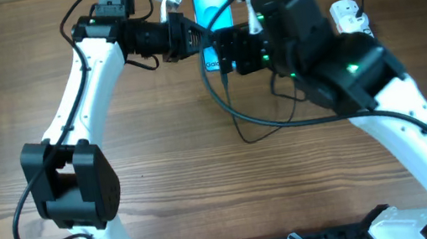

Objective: Plug charger to phone and switch on socket
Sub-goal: 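Lower the phone flat onto the table with the left gripper and release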

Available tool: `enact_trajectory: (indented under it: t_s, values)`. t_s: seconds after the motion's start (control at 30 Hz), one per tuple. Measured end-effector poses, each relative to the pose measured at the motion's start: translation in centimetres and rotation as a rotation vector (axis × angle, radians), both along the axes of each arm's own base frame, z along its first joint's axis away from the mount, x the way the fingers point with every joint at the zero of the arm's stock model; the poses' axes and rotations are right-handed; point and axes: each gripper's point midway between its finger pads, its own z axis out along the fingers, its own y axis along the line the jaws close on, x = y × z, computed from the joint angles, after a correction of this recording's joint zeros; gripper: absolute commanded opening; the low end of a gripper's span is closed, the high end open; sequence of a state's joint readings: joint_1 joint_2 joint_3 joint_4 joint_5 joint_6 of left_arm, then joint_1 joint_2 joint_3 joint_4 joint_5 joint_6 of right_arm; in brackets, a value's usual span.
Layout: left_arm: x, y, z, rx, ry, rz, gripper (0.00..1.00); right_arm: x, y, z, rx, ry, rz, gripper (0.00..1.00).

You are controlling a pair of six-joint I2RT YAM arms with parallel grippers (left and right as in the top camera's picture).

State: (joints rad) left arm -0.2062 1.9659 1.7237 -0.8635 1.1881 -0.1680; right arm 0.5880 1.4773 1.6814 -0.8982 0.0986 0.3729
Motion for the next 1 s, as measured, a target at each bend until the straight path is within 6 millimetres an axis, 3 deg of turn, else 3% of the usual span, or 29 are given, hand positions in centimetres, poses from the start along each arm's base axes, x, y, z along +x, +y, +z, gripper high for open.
enact_trajectory:
  t_s: [0.07,0.13,0.2,0.3,0.33,0.47,0.57,0.87,1.0]
  values:
    - [-0.6,0.5,-2.6,0.137,0.044,0.026,0.04,0.2,-4.4,-0.8,-0.027,0.066,-0.121,1.0]
    - [-1.6,-0.3,-5.0,0.264,0.036,0.002,0.04,0.6,-10.3,-2.5,-0.062,0.158,-0.287,1.0]
    - [-1.8,-1.1,-7.0,0.346,0.014,-0.017,0.04,0.4,-14.9,-3.4,-0.08,0.221,-0.411,1.0]
    - [-1.2,-1.5,-10.7,0.425,0.029,-0.027,0.04,-0.4,-20.8,-4.4,-0.088,0.293,-0.574,1.0]
    - [-1.0,-1.3,-12.2,0.449,0.051,-0.027,0.04,-0.6,-21.6,-4.5,-0.088,0.302,-0.597,1.0]
    - [-0.5,-1.1,-17.4,0.499,0.135,-0.027,0.06,-0.8,-22.0,-4.6,-0.107,0.312,-0.589,1.0]
    - [-0.5,-0.6,-19.6,0.548,0.168,-0.018,0.06,-0.9,-22.0,-4.7,-0.109,0.314,-0.588,1.0]
    - [0.0,-0.1,-20.9,0.589,0.158,-0.004,0.11,-0.9,-22.0,-4.7,-0.097,0.315,-0.6,1.0]
    - [0.3,0.6,-21.5,0.643,0.146,0.014,0.2,-1.3,-22.0,-5.1,-0.098,0.344,-0.61,1.0]
